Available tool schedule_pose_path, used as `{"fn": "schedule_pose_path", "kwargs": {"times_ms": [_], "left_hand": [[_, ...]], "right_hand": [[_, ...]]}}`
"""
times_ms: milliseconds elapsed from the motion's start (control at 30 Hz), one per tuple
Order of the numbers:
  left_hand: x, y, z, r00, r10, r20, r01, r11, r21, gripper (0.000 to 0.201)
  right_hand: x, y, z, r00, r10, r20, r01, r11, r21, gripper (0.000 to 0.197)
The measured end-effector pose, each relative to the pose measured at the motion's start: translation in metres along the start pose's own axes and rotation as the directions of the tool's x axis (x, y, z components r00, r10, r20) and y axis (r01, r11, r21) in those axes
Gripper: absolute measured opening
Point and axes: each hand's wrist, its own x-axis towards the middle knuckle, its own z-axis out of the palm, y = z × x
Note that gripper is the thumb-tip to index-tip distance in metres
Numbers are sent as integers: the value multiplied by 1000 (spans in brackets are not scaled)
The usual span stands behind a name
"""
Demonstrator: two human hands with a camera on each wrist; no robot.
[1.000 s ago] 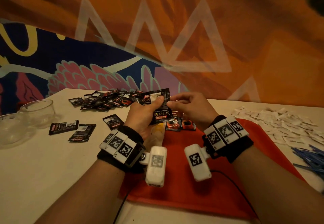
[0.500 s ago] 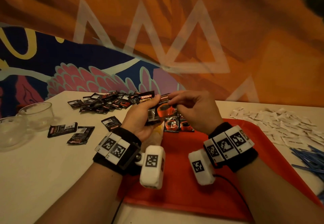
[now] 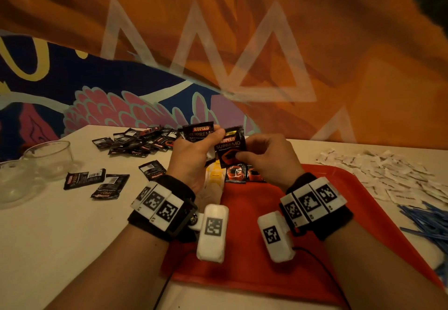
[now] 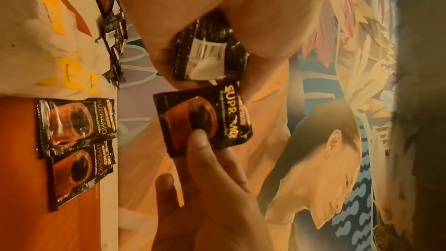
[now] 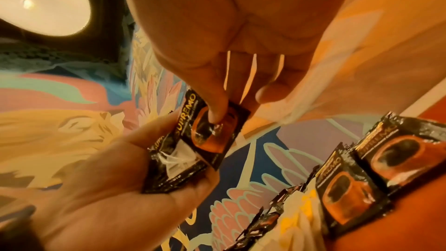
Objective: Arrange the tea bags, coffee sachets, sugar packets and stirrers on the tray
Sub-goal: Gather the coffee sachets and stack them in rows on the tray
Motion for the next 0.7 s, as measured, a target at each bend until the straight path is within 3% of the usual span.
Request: {"fn": "schedule_pose_path", "kwargs": {"times_ms": [167, 267, 367, 433, 500, 700], "left_hand": [[2, -2, 0, 996, 80, -28, -77, 992, 102, 8], [2, -3, 0, 989, 142, -40, -133, 975, 180, 5], [-1, -2, 1, 988, 151, 13, -150, 969, 195, 6], [-2, -1, 2, 992, 116, 39, -121, 974, 191, 9], [-1, 0, 2, 995, 94, 29, -98, 980, 176, 10], [-1, 4, -1, 995, 65, -74, -59, 995, 82, 11]], "right_hand": [[2, 2, -1, 999, 2, 37, -2, 1000, -1, 14], [2, 0, -1, 998, -24, 60, 11, 978, 210, 20], [1, -8, 1, 1000, -14, -11, 18, 918, 396, 13], [1, -7, 1, 998, -20, -52, 38, 923, 383, 12], [2, -4, -1, 999, -32, -13, 35, 940, 339, 14], [1, 4, -5, 999, -28, 41, 30, 998, -46, 16]]}}
